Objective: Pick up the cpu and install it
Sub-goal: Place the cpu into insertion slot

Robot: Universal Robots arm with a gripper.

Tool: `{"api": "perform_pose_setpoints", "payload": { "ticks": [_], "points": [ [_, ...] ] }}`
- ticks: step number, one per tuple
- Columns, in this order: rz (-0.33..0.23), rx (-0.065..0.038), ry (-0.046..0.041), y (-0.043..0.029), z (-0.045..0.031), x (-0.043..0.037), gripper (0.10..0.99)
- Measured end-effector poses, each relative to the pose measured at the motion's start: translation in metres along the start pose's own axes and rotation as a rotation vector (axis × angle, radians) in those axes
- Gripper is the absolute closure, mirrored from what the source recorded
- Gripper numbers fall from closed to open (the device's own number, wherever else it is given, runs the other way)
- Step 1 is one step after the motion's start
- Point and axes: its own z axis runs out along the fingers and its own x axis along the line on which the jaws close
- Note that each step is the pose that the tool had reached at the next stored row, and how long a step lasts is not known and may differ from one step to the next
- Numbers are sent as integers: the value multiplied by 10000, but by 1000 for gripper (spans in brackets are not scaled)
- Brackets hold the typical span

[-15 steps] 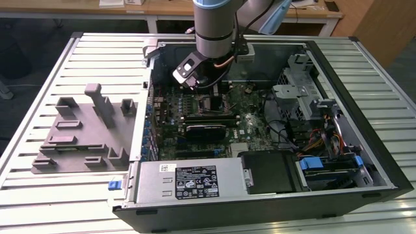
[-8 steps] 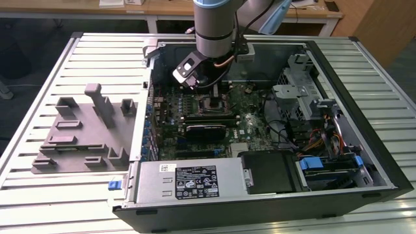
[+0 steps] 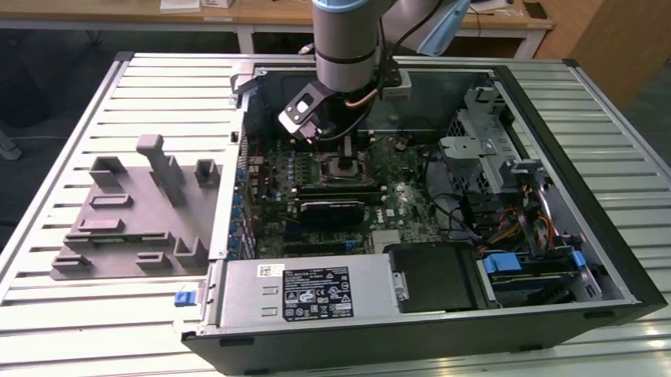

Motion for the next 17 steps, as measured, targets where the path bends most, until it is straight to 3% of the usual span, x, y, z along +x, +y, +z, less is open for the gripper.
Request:
{"api": "perform_pose_setpoints", "payload": {
  "ticks": [17],
  "points": [
    [-1,1,-1,-16,28,-1,980]
  ]
}}
